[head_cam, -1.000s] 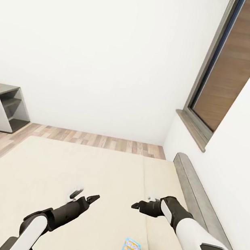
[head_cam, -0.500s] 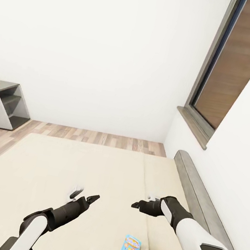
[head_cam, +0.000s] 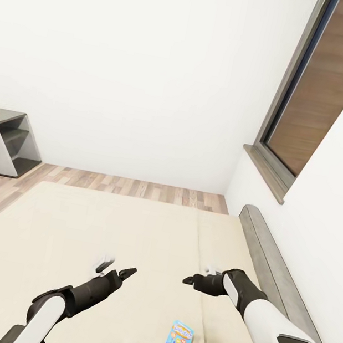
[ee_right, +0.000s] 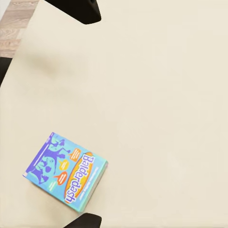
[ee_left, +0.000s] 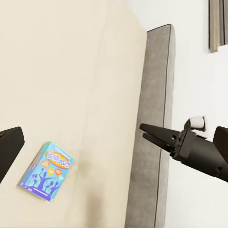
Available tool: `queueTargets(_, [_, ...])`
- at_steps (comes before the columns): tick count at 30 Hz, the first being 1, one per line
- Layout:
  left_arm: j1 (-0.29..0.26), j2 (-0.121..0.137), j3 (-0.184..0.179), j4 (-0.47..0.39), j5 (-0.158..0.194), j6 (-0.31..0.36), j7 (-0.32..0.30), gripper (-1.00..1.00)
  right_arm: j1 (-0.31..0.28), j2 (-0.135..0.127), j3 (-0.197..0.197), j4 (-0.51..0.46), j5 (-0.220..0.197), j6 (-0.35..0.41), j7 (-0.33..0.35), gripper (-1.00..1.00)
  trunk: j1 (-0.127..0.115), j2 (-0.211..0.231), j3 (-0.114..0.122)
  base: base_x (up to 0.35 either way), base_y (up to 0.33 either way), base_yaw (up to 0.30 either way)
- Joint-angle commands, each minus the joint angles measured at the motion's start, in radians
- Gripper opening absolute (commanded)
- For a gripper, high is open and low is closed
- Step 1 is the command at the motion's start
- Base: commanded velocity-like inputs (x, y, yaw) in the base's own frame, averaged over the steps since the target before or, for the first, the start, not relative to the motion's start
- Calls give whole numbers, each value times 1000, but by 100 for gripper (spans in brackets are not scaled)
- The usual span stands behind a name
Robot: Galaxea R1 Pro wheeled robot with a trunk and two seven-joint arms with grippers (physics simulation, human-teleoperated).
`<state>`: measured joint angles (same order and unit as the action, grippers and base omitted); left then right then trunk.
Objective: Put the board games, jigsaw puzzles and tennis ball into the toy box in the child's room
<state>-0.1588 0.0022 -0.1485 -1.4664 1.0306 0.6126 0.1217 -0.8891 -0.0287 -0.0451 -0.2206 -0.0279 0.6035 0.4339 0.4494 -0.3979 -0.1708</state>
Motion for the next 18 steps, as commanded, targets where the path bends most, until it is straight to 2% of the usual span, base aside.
queueTargets(1, [-1,0,-1,-1,10,3,10,100,-1,-1,-5,-1,-3,7,1,100,1,-2,-2,0,0,0])
queueTargets(18, [-2,-1,-4,14,10,4,14,100,-11,-3,-5,-5,-4,17,-1,100,1,-2,-3,0,0,0])
